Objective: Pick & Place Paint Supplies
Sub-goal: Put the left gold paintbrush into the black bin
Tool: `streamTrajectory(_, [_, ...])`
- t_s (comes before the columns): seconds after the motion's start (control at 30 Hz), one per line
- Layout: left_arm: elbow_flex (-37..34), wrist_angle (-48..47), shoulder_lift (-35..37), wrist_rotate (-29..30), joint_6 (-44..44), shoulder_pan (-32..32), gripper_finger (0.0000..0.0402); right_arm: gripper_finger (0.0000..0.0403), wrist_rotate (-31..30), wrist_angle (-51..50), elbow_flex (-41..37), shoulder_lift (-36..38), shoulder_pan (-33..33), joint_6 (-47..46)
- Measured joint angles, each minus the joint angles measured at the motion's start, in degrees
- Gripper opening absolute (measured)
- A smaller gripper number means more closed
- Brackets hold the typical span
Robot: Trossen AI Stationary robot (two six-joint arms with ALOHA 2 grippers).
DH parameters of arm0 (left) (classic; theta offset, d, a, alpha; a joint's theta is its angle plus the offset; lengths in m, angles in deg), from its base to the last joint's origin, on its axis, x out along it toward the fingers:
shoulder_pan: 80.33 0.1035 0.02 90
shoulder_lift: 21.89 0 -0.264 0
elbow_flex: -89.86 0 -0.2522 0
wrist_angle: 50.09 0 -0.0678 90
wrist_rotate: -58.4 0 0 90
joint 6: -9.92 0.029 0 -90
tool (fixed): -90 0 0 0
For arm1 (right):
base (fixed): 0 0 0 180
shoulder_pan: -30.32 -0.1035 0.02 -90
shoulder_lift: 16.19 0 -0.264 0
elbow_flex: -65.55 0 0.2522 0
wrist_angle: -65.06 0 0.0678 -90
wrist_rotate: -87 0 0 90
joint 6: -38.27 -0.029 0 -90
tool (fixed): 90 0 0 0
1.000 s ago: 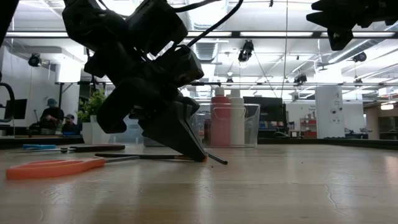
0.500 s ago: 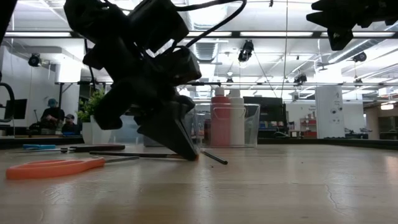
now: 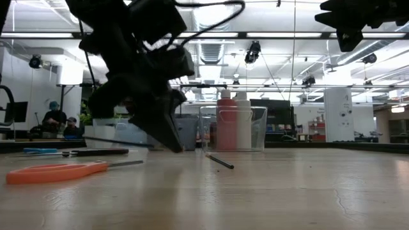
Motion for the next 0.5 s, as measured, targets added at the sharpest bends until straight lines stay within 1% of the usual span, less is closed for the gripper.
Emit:
streamTrajectory(0.13, [0.9,-4.1,3.5,2.3,-0.1,0.2,0.0006,0.0116,0.0,0.0,0.0,0.0,0.0,0.0])
streamTrajectory(0.23, [1.8,-7.3,6.7,4.9,-1.9,0.6,0.0006,0.0116,0.0,0.0,0.0,0.0,0.0,0.0])
streamTrajectory(0.4, [3.2,-13.3,12.3,9.3,-9.2,2.5,0.0006,0.0116,0.0,0.0,0.0,0.0,0.0,0.0])
streamTrajectory(0.5, [3.9,-16.6,15.8,10.4,-13.1,4.6,0.0006,0.0116,0.0,0.0,0.0,0.0,0.0,0.0])
